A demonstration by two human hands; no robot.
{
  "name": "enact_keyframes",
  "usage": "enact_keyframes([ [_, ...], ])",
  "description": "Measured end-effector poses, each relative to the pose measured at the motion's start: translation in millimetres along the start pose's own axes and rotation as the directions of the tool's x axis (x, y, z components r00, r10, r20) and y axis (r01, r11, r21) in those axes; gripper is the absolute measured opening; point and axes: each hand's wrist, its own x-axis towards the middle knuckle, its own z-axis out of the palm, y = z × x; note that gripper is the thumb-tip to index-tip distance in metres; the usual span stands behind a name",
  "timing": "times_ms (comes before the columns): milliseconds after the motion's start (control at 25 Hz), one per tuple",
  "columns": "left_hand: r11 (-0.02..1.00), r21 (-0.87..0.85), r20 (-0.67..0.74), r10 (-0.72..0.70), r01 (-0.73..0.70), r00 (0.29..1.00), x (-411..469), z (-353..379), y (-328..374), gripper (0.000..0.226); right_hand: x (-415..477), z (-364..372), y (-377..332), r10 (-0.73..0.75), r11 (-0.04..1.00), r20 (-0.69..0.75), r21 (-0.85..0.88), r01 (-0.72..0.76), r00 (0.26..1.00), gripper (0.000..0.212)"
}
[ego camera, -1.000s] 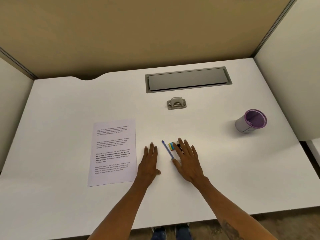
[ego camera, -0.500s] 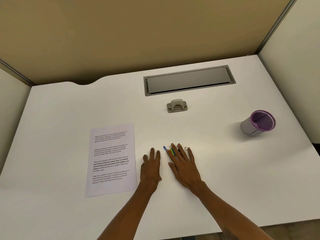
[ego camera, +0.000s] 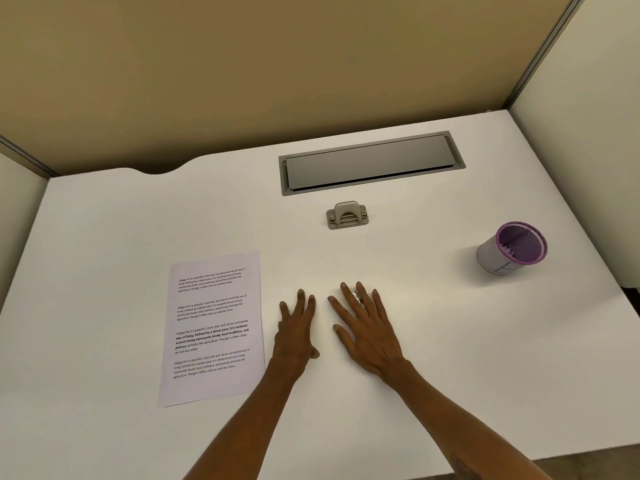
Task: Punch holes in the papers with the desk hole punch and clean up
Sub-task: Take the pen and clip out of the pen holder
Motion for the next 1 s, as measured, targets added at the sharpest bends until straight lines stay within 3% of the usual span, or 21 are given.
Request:
enact_keyframes([
  [240, 0.999, 0.038, 0.020, -0.016, 0.015, 1.000, 6.6, -0.3, 1.3, 0.120, -9.2, 7.5, 14.9, -0.027, 0.997, -0.007, -0.067, 0.026, 1.000, 0.052],
  [760, 0.997, 0.073, 0.030, -0.016, 0.013, 0.999, 3.1, -5.0, 6.4, 0.118, 36.4, -47.0, 113.3, 0.257, 0.966, -0.082, 0.032, -0.255, 0.963, 0.051],
  [1000, 0.999, 0.031, -0.044, -0.020, 0.022, 0.999, 20.2, -25.7, 19.1, 0.114, 66.2, -65.8, 151.7, 0.331, 0.943, -0.067, 0.057, -0.327, 0.941, 0.052],
])
